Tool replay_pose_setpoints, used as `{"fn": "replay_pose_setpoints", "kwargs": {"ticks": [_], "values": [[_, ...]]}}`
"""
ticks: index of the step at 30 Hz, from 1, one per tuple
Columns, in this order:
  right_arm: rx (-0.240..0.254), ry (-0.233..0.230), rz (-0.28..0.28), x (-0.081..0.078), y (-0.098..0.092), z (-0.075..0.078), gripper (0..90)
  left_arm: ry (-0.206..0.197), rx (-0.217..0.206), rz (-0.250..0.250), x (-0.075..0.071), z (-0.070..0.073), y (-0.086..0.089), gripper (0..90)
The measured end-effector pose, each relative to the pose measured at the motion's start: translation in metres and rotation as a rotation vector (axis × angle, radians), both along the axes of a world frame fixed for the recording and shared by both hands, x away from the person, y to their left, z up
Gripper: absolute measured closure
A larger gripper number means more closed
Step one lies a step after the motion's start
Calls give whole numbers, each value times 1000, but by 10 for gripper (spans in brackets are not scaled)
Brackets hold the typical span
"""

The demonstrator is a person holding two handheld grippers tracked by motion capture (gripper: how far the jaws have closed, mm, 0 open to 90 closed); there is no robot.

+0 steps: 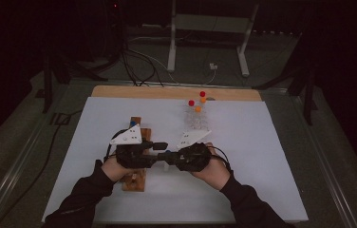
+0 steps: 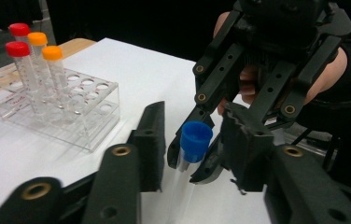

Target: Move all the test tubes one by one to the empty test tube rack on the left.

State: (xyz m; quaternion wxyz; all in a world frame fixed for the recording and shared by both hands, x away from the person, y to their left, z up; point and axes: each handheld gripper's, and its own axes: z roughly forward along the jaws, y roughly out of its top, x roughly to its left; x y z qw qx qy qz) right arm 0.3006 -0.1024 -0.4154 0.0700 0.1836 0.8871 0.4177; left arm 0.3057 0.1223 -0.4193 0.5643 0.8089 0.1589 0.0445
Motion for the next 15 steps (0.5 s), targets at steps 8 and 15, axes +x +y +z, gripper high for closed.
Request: {"fn": "replay_pose_setpoints", "kwargs": {"ticks": [8, 15], "values": [[5, 1, 0, 0, 0, 1, 767, 2, 4, -9, 1, -3, -2, 710], [3, 5, -5, 1, 0, 0, 766, -15, 7, -15, 1, -3, -3, 762]]}}
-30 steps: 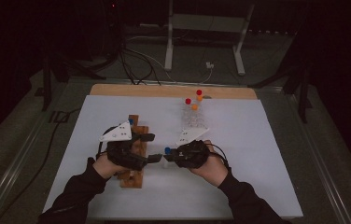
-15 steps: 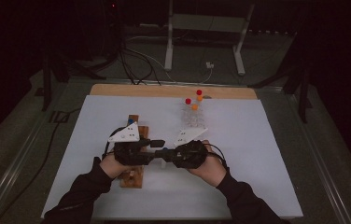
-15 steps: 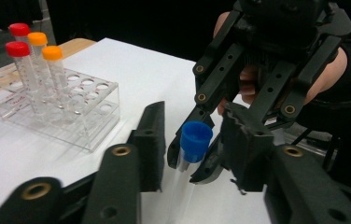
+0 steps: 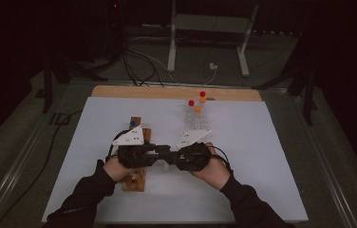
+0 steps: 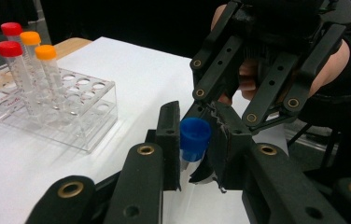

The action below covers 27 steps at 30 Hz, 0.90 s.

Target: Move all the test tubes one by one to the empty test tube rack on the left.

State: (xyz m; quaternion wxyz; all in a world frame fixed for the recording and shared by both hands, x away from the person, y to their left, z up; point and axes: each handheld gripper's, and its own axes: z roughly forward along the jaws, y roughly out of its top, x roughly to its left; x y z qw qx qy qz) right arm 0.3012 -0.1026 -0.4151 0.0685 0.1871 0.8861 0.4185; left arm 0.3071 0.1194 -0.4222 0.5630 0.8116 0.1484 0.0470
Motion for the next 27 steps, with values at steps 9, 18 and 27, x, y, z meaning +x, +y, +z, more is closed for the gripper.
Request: {"fn": "replay_pose_setpoints", "kwargs": {"ticks": [9, 18, 27], "values": [[30, -3, -5, 0, -2, 1, 716, -37, 3, 20, -1, 6, 1, 776], [60, -17, -39, -2, -13, 1, 507, -55, -28, 56, 4, 21, 14, 777], [123, -33, -114, -3, -37, 2, 297, -84, -44, 112, 8, 41, 35, 777]]}}
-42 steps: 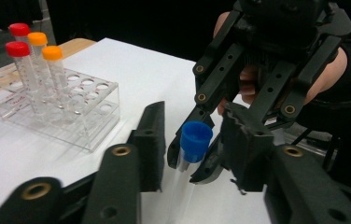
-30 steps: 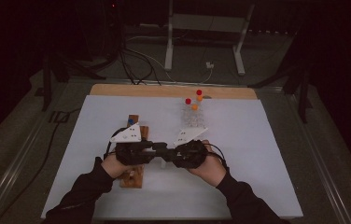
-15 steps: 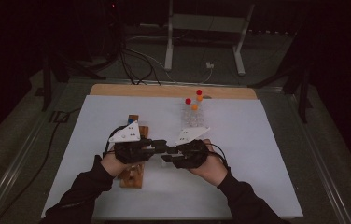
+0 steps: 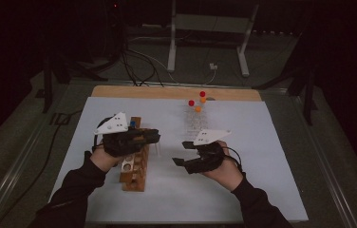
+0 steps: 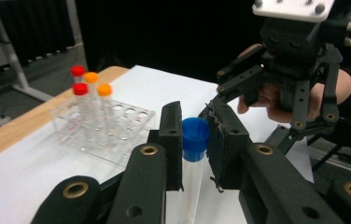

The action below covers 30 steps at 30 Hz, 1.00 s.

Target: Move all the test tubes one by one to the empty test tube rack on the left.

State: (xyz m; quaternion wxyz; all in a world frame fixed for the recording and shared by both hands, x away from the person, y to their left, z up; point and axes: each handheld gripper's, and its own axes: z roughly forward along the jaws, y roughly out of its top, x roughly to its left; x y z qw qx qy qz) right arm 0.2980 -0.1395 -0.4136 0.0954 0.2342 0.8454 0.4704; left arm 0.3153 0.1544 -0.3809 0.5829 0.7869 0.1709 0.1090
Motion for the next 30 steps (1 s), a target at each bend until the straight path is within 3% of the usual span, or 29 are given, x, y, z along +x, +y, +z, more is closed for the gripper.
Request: {"fn": "replay_pose_setpoints", "kwargs": {"ticks": [6, 12, 21, 30], "values": [[48, 1, -43, 1, -16, 0, 173, -13, -1, 47, 3, 11, 18, 778], [72, -15, -62, 1, -27, 4, 106, -22, -7, 105, 10, 14, 35, 778], [77, -28, -81, 2, -34, 7, 16, -26, -21, 208, 25, 10, 58, 778], [79, -22, -80, 1, -36, 7, 16, -12, -19, 270, 43, -1, 69, 778]]}}
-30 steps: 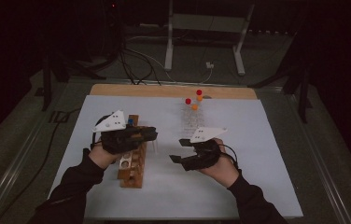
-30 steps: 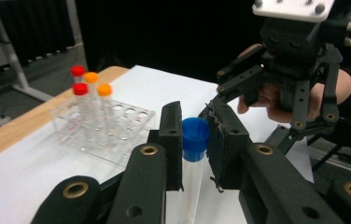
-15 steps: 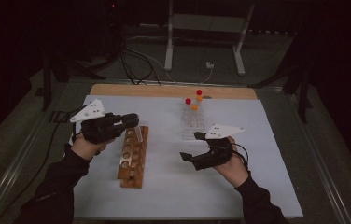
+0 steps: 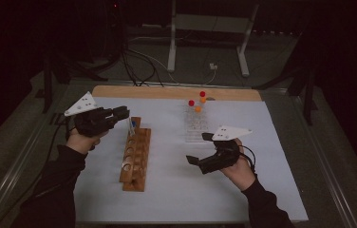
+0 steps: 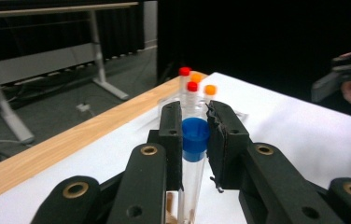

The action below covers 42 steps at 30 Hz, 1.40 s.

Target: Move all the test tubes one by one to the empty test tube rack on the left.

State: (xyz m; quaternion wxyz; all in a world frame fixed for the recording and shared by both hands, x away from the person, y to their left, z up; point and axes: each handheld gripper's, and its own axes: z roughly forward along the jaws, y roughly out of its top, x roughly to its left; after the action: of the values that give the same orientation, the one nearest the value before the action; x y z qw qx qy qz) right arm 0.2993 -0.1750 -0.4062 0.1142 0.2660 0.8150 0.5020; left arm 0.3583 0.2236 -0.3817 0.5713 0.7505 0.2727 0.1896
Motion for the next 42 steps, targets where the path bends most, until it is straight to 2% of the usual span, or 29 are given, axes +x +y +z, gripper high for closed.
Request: {"fn": "replay_pose_setpoints", "kwargs": {"ticks": [7, 22, 42], "values": [[7, -6, -9, 0, -3, 1, 16, 27, -23, 24, 8, -17, 1, 778], [14, -6, -17, 0, -5, 1, 17, 77, 5, 25, 14, -52, -3, 778], [21, -7, -17, 0, -7, 2, 17, 115, 44, 32, 17, -74, -6, 778]]}}
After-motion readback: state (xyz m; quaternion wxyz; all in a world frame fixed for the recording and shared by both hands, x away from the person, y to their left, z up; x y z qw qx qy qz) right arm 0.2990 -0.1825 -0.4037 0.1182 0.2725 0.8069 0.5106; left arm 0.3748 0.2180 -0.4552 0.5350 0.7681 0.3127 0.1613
